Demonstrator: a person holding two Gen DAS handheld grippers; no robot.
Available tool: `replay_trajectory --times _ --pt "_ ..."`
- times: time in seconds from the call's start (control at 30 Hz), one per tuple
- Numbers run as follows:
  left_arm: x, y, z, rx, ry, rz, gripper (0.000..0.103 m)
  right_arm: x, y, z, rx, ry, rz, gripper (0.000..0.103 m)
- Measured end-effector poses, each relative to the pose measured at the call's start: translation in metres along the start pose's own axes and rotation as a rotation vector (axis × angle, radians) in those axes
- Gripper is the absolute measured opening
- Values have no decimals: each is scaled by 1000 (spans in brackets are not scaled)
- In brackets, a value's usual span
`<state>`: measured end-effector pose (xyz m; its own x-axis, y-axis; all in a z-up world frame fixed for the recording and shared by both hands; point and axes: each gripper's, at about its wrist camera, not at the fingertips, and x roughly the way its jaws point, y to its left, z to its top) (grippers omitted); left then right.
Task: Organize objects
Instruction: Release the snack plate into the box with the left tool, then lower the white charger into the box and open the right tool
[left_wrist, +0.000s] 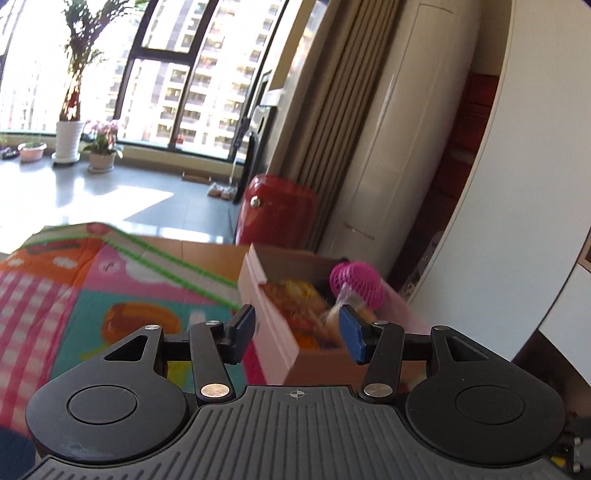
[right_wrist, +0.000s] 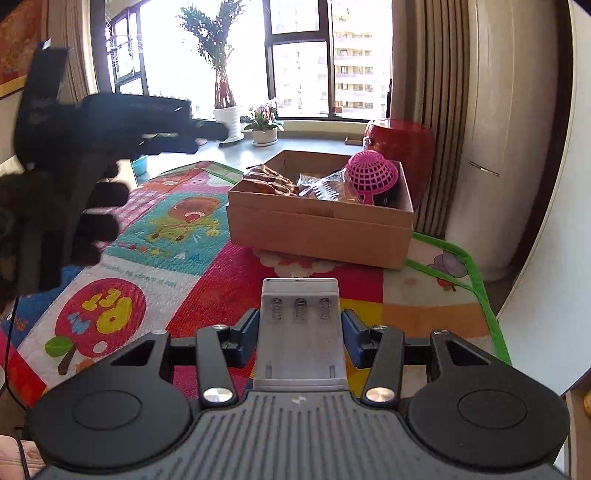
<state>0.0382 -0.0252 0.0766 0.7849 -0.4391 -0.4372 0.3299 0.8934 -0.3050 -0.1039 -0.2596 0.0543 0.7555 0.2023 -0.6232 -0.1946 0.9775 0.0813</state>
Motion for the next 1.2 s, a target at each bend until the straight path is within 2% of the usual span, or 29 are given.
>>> replay_trajectory --times 0.13,0.27,0.33,0.43,0.47,0.57,0.8,0.93,1.1,1.2 --pt "-20 26 -33 -57 79 8 54 4 1 29 15 -22 4 47" --pt "-21 40 -42 -79 97 36 54 9 -1 99 73 -102 21 47" --pt "-15 39 -41 -85 98 35 54 20 0 136 99 -163 -14 47" --pt "-7 32 -39 -95 99 23 54 47 4 170 26 -191 -120 73" --pt "-4 32 -38 -100 100 18 54 55 3 173 17 -181 -158 73" --pt "6 34 -33 -102 86 18 54 63 -13 163 37 -138 -178 73" --pt "34 33 -16 -155 68 20 54 62 -59 98 67 -23 -169 74" --pt "46 25 -10 -168 51 22 54 70 -72 74 72 26 -168 75" --pt "56 18 -7 -159 64 57 55 78 -75 62 80 48 -146 75" --pt "68 12 -2 -139 82 75 55 85 -67 61 39 44 -145 75"
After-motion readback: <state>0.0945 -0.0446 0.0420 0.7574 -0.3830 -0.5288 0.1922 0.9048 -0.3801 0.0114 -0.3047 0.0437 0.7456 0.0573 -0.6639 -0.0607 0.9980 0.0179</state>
